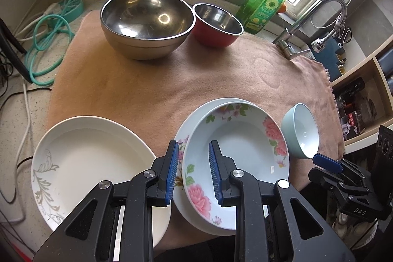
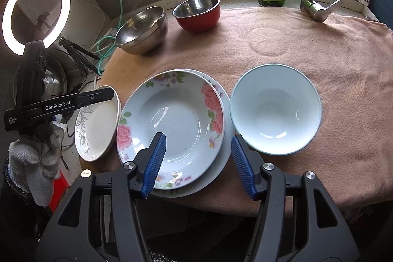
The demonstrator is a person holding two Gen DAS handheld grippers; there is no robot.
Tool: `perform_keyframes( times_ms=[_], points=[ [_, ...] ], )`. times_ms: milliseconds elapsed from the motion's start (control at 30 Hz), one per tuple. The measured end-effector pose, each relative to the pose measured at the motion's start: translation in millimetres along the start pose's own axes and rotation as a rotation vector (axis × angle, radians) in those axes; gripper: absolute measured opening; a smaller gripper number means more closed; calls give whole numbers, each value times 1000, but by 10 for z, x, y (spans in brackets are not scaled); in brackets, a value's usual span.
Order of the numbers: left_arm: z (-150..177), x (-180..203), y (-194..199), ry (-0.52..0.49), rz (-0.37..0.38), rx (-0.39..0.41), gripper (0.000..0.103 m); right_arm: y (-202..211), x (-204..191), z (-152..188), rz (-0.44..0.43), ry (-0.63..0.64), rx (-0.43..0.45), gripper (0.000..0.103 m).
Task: Organize plates and bowls
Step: 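Move the right tool to the white grey-vine plate rim and close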
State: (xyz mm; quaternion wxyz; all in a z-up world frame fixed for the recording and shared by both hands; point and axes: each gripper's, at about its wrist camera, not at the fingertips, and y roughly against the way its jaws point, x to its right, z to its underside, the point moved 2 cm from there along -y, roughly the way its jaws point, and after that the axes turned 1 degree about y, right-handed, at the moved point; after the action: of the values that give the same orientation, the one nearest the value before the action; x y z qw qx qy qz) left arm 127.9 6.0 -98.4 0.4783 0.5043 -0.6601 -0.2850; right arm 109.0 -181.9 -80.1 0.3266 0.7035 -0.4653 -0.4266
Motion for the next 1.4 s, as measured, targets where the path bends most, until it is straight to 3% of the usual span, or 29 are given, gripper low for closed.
perform_keyframes(
  times_ms=[100,267,433,767,1033,1300,1400],
  points=[
    [33,-75,97,28,2,23,24,73,-41,-34,-10,14,34,67],
    [117,-249,262,88,-4,58,24,171,-147,-121,-24,59,95,68],
    [255,-445,431,161,-17,100,24,202,-344,-239,-48,125,138,82],
    [573,-857,724,299,-79,162,24,-90,-830,-451,-52,250,52,82],
    [882,-1216,875,423,-143,196,23,-493,-1142,-556,-141,267,-52,82],
    [1183,-1496,841,539,-175,199,23,-971,-1458,-583,-193,303,-169,47],
    [1237,-1549,831,570,-173,206,23,-1146,-1531,-593,-205,302,-210,41]
  ],
)
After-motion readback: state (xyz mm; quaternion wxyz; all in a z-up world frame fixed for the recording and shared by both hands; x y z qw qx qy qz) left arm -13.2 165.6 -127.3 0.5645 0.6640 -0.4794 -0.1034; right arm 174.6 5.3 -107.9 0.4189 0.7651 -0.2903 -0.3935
